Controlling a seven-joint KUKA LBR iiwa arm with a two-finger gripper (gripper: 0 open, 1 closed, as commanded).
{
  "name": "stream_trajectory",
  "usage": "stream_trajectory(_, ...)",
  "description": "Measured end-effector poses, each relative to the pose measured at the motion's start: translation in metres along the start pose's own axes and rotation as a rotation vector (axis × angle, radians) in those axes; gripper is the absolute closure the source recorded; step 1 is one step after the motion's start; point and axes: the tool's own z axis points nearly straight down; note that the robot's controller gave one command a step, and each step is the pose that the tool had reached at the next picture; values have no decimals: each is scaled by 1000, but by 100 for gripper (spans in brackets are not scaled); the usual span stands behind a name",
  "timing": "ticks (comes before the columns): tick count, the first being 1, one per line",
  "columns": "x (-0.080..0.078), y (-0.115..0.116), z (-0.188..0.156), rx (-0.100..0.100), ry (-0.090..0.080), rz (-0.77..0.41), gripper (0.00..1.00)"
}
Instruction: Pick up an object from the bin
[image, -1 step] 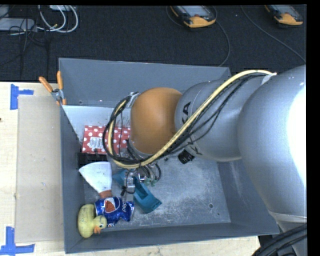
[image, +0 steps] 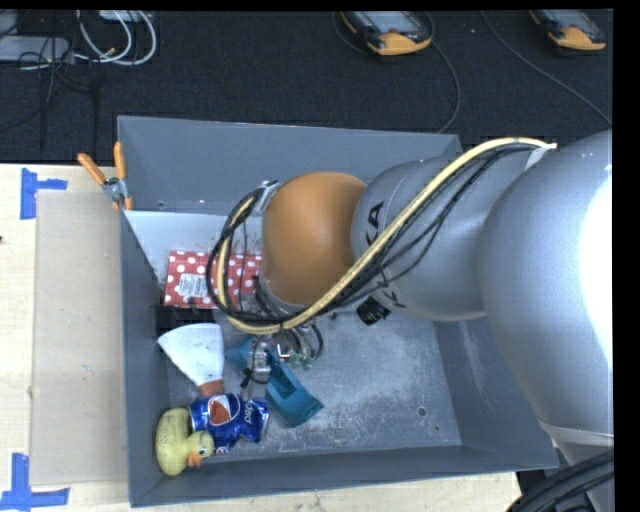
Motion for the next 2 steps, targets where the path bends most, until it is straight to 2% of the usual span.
stream_trajectory(1,11,-31,20,-7,-13,-67,0)
stream_trajectory(2,49,-62,42,-10,-41,-92,0)
